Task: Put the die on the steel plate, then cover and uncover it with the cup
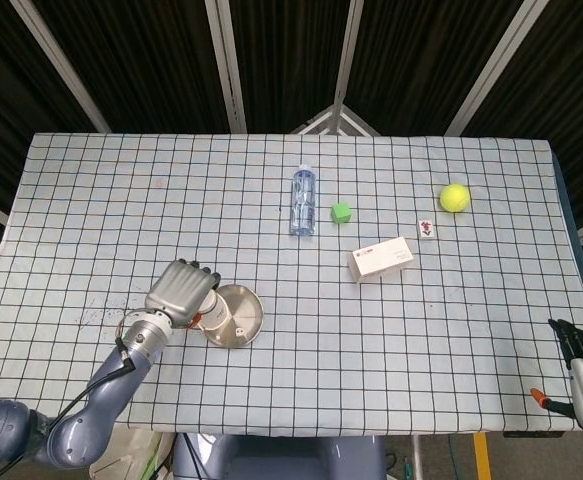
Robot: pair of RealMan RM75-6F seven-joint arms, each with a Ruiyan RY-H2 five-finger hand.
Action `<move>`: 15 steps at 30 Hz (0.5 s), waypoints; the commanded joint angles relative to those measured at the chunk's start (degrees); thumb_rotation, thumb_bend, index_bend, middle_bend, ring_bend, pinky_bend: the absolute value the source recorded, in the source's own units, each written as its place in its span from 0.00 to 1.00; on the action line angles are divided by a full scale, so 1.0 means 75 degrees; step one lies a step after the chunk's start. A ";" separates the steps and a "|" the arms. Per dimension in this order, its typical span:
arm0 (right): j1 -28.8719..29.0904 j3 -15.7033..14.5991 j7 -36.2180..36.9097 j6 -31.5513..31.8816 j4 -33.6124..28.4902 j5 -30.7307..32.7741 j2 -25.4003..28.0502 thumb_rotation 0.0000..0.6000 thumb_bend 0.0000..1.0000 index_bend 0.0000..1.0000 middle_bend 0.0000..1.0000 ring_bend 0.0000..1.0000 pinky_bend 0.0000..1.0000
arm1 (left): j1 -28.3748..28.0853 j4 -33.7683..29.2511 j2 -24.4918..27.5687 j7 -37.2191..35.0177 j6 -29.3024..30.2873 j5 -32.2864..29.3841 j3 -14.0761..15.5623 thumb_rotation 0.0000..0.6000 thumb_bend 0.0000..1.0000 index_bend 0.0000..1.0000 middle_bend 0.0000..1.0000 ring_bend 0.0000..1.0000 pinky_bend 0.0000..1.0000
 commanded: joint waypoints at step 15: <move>-0.0030 0.0022 0.0081 0.0069 0.0019 -0.0022 0.0026 1.00 0.04 0.11 0.12 0.13 0.07 | -0.0042 0.1186 -0.1402 -0.0147 0.0361 0.0929 0.0507 1.00 0.47 0.39 0.38 0.28 0.31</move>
